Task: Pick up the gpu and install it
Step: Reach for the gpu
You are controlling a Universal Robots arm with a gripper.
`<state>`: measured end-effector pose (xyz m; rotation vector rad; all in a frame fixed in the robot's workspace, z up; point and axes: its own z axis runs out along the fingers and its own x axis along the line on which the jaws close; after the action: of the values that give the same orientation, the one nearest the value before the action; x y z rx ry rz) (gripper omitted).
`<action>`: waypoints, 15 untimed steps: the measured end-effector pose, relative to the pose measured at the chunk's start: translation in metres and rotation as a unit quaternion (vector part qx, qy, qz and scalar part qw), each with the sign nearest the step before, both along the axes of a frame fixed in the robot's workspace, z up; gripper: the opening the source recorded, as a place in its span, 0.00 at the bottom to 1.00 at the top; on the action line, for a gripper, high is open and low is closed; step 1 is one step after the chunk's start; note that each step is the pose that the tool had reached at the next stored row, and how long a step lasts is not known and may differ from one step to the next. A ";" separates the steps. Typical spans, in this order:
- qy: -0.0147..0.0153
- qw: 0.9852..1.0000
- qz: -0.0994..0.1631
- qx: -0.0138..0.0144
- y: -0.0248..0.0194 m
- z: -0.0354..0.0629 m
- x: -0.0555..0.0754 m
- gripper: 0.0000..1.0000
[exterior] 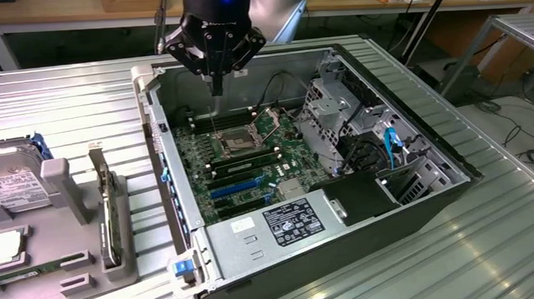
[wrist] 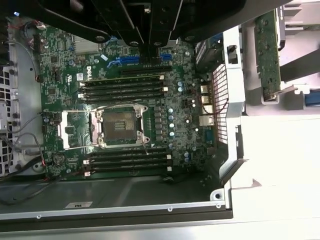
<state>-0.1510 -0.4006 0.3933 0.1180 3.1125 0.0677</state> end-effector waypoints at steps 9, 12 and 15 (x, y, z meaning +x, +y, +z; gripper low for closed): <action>0.000 1.000 0.000 0.000 -0.0004 0.0000 -0.013 0.11; 0.000 1.000 0.000 0.000 -0.0005 0.0000 -0.016 0.11; 0.000 1.000 0.000 0.000 -0.0005 0.0000 -0.020 0.11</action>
<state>-0.1711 -0.4011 0.3933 0.1181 3.1125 0.0677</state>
